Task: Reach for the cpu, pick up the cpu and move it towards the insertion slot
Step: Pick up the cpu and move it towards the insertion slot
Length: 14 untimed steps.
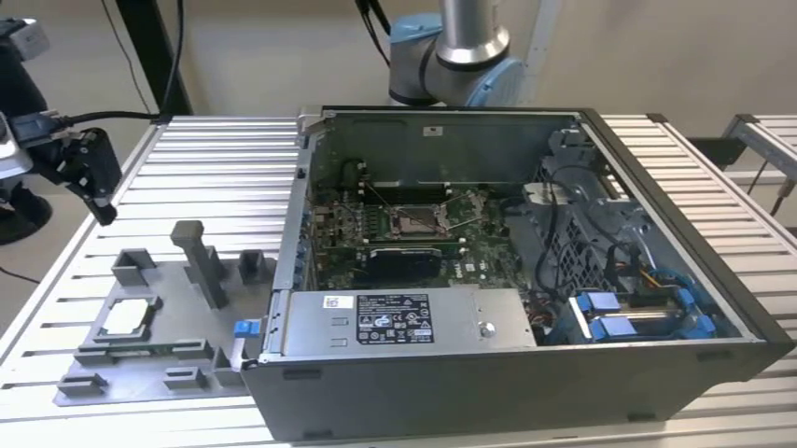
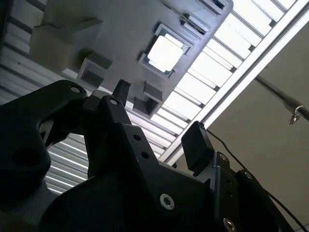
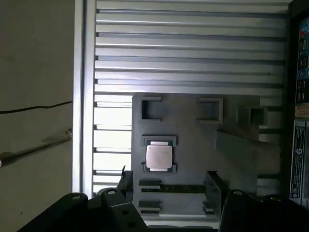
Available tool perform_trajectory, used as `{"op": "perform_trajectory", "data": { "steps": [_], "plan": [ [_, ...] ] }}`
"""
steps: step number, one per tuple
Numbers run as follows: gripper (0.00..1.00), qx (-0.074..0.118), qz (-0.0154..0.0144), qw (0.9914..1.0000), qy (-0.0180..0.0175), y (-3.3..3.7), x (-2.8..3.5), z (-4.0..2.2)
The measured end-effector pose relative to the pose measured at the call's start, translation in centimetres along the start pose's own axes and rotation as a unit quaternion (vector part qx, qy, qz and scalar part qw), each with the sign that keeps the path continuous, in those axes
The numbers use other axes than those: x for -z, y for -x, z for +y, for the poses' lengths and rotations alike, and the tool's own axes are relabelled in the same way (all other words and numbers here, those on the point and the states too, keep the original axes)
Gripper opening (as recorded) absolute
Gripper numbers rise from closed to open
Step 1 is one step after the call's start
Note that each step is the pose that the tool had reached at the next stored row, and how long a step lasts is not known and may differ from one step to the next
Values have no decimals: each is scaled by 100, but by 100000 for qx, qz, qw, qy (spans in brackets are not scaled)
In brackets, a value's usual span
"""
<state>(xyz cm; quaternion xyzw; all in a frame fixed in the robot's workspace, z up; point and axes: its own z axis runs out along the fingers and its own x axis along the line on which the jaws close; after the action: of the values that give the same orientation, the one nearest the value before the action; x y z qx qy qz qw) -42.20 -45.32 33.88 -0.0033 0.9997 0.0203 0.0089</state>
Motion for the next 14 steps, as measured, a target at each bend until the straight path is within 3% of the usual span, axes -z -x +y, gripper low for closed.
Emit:
{"op": "perform_trajectory", "data": {
  "steps": [5, 13, 14],
  "plan": [
    [100, 6, -200, 100000, -1, -1, -90, -4],
    [100, 56, -168, 100000, -2, -4, -236, -10],
    [100, 156, -189, 100000, 1, -7, -310, -13]
  ]
}}
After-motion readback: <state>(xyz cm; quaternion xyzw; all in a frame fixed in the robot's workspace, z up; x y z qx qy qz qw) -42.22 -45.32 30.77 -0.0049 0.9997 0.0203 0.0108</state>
